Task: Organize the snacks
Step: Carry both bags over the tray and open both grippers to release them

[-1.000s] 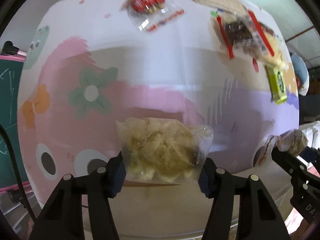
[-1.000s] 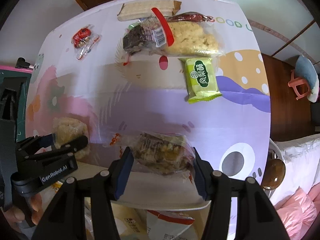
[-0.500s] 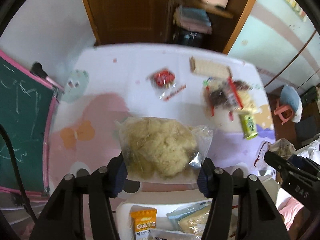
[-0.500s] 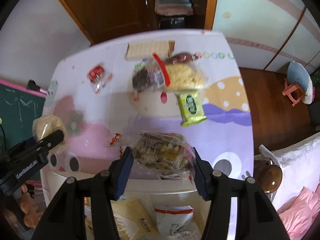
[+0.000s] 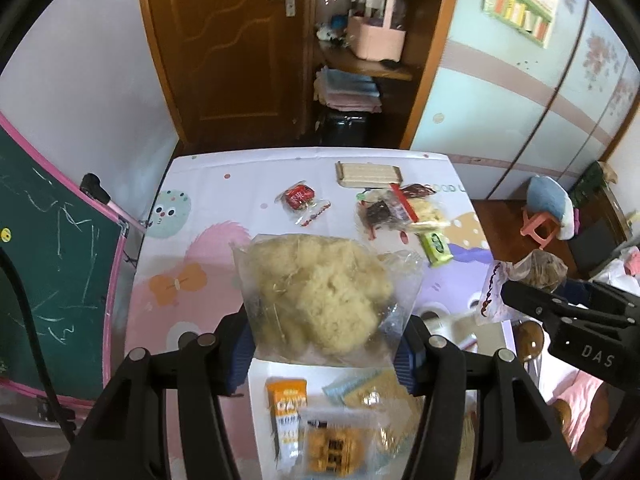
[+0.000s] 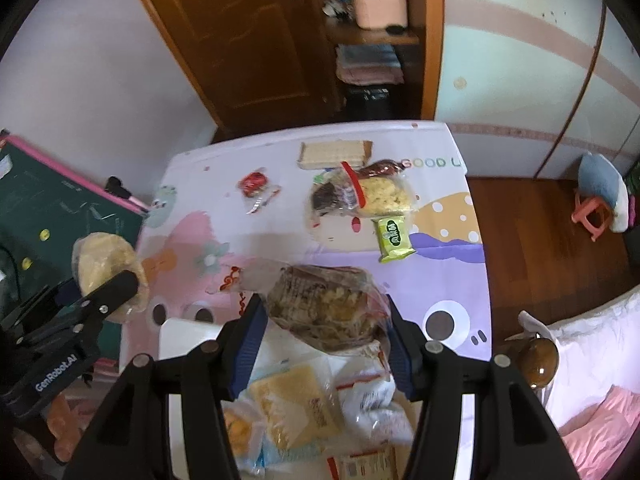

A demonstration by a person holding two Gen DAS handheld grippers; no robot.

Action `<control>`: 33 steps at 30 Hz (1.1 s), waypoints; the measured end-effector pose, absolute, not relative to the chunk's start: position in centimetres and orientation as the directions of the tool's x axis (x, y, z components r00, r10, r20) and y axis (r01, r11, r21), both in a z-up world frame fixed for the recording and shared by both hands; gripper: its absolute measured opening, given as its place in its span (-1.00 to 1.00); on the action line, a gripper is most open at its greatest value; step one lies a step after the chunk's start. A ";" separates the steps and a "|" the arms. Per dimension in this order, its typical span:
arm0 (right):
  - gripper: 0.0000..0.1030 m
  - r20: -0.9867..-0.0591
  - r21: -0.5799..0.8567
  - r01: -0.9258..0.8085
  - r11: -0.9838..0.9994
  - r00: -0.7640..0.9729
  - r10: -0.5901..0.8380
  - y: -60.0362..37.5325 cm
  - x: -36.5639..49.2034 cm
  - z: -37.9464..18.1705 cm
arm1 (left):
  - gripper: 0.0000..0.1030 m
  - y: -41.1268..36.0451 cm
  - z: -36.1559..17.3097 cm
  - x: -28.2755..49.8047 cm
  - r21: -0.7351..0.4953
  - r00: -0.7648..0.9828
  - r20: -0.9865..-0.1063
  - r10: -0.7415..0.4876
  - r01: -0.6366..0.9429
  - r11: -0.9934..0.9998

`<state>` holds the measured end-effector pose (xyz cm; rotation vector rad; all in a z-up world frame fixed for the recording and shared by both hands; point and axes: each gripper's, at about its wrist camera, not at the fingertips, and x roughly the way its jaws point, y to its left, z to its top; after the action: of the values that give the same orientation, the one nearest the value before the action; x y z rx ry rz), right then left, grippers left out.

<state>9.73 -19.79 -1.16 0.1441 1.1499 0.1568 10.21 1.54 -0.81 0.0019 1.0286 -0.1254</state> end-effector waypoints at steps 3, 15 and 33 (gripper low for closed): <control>0.08 -0.885 0.195 -0.075 0.978 0.416 0.209 -19.9 7.5 0.0 | 0.09 1.7 -0.1 8.0 -0.052 0.517 -0.850 -0.104 0.113 0.992; 0.09 -0.902 0.180 -0.115 0.977 0.376 0.210 -20.3 -0.1 -0.6 | 0.09 1.8 -3.3 1.6 -0.037 0.453 -0.888 -0.078 0.101 0.994; 0.09 -0.959 0.183 -0.098 0.978 0.204 0.199 -19.1 -4.3 -6.5 | 0.10 -0.8 -8.6 -1.8 0.027 0.371 -0.928 -0.032 0.153 0.988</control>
<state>-4.31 -19.11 -6.48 0.0878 1.3502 0.2078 -1.82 -0.85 -8.60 0.1151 1.1853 -0.1194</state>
